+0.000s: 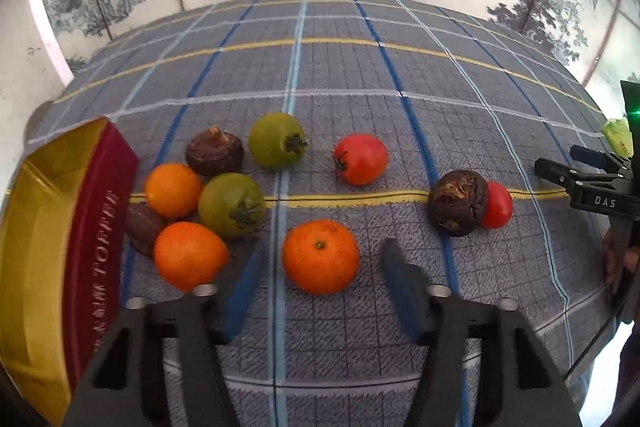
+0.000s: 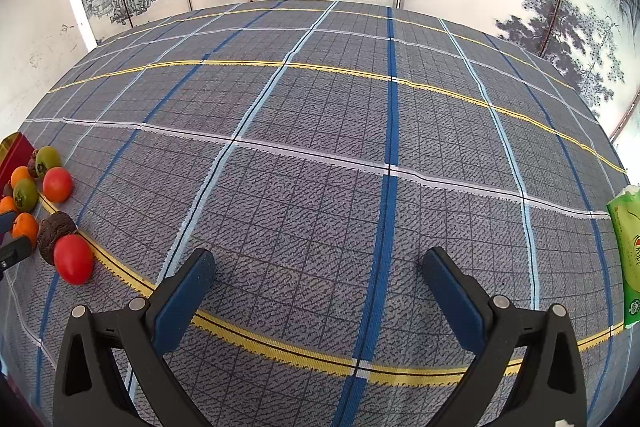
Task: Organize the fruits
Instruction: 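Reach the left gripper to the large mandarin orange and close on it, then lift the orange with the left gripper and carry it over the tin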
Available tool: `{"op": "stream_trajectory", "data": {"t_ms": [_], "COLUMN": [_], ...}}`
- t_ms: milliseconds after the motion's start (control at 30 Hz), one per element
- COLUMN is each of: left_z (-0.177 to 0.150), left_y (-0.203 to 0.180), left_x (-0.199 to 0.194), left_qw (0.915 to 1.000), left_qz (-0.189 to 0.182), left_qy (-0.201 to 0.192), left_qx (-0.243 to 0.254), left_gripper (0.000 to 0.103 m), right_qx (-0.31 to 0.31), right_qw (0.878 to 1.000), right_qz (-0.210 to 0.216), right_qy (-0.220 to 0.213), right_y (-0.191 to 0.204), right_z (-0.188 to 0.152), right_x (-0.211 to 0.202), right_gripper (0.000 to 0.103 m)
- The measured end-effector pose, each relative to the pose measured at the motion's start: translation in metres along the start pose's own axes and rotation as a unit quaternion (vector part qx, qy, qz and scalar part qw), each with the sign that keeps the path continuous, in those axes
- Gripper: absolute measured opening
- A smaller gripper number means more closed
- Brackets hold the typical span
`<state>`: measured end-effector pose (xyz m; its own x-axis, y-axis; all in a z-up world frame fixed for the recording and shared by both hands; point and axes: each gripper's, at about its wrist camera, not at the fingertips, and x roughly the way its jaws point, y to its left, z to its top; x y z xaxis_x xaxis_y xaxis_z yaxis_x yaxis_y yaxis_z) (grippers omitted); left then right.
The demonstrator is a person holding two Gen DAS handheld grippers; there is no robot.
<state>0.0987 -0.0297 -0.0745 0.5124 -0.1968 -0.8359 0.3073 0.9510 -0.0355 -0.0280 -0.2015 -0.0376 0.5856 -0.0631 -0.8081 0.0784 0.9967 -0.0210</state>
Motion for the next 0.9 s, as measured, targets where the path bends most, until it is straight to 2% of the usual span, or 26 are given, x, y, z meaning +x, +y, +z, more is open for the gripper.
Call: {"op": "stream_trajectory", "data": {"t_ms": [167,400,900], "left_z": [-0.004,-0.01,-0.025], "left_y": [0.001,-0.005,0.003], "left_x": [-0.004,-0.04,-0.096], "left_qw": [0.9999,0.9993,0.9966], "left_qz": [-0.011,-0.019,0.039], "left_qy": [-0.01,-0.027,-0.072], "left_qx": [-0.005,-0.016,-0.006], "left_gripper": [0.036,0.036,0.036], "right_qx": [0.0,0.0,0.004], "right_qw": [1.0,1.0,1.0], "right_qz": [0.0,0.0,-0.004], "right_qy": [0.0,-0.001,0.0], "right_y": [0.0,0.0,-0.002], "right_z": [0.0,0.0,0.001], "right_x": [0.0,0.0,0.003], "right_gripper": [0.103,0.103,0.103]}}
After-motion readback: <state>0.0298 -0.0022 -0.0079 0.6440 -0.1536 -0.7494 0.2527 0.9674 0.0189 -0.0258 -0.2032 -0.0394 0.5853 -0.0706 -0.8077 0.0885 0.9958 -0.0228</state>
